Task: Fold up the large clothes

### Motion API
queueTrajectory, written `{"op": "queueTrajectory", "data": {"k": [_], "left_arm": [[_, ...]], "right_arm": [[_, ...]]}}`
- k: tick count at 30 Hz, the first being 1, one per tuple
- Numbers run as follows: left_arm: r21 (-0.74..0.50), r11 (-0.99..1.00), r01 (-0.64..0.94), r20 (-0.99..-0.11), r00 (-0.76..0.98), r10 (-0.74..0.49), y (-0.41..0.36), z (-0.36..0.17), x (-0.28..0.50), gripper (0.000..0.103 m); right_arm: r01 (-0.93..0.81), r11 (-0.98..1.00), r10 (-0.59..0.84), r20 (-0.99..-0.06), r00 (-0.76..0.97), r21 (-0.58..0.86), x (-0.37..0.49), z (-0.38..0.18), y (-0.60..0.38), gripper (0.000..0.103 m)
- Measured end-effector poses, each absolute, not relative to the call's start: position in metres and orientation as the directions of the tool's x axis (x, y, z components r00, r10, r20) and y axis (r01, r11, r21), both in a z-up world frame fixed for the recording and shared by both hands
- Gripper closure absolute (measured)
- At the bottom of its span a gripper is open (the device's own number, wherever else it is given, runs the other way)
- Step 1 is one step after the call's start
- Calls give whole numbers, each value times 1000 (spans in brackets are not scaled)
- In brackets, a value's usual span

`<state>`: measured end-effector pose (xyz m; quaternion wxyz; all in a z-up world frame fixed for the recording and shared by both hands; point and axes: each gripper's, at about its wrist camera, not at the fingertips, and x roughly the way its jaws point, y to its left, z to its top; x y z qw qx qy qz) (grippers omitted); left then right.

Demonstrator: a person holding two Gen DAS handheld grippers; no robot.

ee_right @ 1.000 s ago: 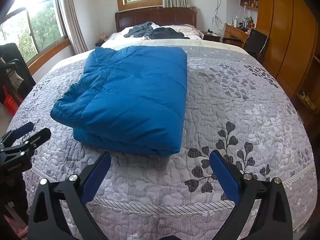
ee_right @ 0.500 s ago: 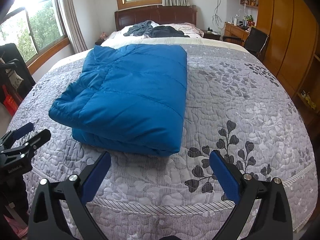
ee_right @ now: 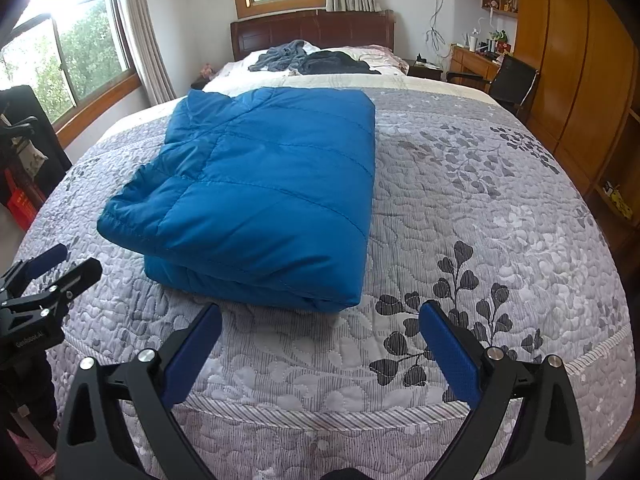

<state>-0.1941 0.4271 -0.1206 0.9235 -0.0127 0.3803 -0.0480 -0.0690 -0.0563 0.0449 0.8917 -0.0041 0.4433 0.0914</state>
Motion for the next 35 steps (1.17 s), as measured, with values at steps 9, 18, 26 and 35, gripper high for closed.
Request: {"op": "queueTrajectory", "data": {"k": [9,18,26,35], "left_arm": [[-60,995,80,-702,706,-99,426,-120,-194,6],[-58,995,81,-699,709,-99,426,-120,-195,6],[-57,995,86,-699,707,-101,425,-120,-194,6],[-59,994,90,-703,703,-106,427,-122,-193,6]], "right_arm": [[-176,982,165,-790,591,74,-67,45,-56,4],[-167,983,163,-796,583,79,-64,42,-58,4],[-160,985,152,-798,583,71,-63,41,-60,4],[-160,984,153,-802,578,72,-61,39,-61,4]]}}
